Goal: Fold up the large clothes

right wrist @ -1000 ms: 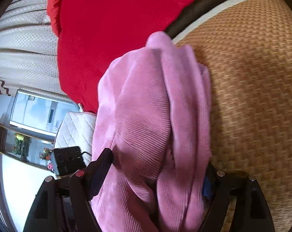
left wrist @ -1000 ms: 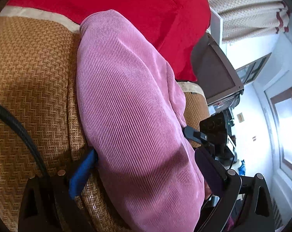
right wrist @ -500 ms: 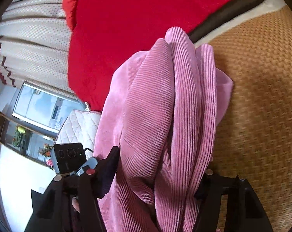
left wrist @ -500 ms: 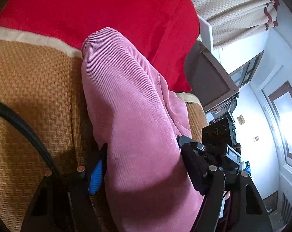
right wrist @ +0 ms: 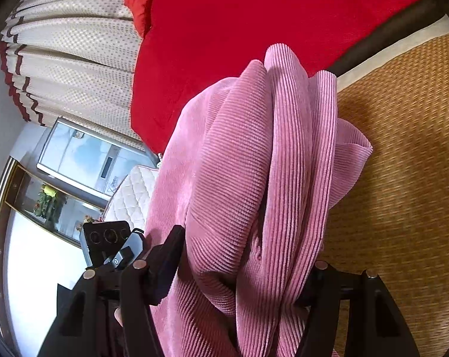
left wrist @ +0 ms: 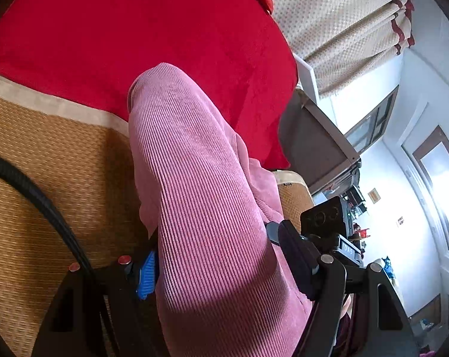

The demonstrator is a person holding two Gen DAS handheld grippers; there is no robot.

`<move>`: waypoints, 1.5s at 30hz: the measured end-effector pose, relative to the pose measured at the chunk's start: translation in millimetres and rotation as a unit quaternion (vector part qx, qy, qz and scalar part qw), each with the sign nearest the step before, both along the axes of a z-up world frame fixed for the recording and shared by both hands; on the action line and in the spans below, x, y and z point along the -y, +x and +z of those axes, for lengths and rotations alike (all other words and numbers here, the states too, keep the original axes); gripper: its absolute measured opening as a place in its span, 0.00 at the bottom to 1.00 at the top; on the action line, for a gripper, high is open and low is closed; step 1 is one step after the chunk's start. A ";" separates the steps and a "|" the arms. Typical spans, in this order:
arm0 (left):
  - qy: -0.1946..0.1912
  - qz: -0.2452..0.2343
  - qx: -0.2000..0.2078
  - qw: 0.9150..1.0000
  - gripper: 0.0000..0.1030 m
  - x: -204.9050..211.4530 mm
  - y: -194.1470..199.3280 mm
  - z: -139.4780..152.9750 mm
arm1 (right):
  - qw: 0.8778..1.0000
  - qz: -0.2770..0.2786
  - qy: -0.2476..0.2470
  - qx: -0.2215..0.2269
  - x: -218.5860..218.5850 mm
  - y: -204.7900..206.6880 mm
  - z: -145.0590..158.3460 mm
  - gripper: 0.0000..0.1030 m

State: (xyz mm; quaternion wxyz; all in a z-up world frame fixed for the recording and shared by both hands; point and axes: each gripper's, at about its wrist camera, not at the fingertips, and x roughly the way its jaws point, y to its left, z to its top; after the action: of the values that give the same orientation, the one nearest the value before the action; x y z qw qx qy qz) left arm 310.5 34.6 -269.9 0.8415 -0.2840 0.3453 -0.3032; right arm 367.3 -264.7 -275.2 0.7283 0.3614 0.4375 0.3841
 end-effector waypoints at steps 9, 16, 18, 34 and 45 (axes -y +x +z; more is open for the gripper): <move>0.036 0.032 -0.024 0.999 0.72 -6.9 2.4 -11.7 | 1.000 0.003 -0.007 -0.010 -21.9 3.1 -13.4 0.63; 0.113 0.042 -0.064 0.991 0.72 6.6 8.6 -30.5 | 0.998 0.001 -0.043 -0.050 -23.7 12.1 -38.0 0.63; 0.124 0.041 -0.057 0.990 0.72 2.7 4.5 -30.2 | 0.998 0.003 -0.053 -0.046 -25.5 11.7 -34.1 0.63; 0.192 0.049 -0.068 0.978 0.82 13.0 5.3 -43.4 | 0.990 0.000 -0.115 -0.079 -49.7 20.0 -28.9 0.68; 0.213 0.053 -0.066 0.973 0.87 32.3 2.5 -49.5 | 0.987 -0.097 -0.124 -0.043 -17.7 40.6 -4.3 0.66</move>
State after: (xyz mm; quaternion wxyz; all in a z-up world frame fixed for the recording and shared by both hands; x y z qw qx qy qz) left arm 313.1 2.2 -319.4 0.8728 -0.1358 0.4413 -0.1583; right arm 407.9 -247.0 -279.5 0.7816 0.3252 0.4758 0.2387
